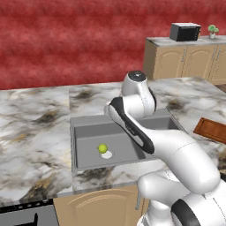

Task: Pick the pear from the sink and place it on the cutting board to airdry. Then turn off the sink faucet.

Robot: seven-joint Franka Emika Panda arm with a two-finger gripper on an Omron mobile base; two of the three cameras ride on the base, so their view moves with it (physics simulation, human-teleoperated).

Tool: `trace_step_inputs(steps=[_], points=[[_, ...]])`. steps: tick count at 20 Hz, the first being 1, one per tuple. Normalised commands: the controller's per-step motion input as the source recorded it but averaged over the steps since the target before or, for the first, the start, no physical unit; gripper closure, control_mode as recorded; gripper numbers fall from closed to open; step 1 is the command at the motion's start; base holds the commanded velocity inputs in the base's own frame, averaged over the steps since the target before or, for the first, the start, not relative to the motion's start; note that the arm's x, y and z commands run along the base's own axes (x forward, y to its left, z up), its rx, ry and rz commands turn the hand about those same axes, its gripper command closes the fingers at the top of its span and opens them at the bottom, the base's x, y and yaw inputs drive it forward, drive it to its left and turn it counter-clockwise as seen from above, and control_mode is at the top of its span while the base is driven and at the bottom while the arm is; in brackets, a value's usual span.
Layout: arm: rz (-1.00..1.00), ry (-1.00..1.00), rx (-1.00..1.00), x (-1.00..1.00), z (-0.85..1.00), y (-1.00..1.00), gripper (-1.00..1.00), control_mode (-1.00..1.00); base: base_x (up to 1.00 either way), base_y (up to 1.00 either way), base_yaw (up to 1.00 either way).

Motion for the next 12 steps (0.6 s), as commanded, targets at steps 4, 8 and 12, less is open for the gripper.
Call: trace_step_inputs(steps=[4,8,12], points=[[0.00,0.03,0.02,0.25,-0.09,0.14,-1.00,-1.00,0.00,0.00,0.00],[0.02,0.06,0.09,0.23,-0.18,0.09,-1.00,-1.00,0.00,0.00,0.00],[0.02,0.05,0.07,0.25,-0.21,0.13,-1.00,-1.00,0.00,0.00,0.00]])
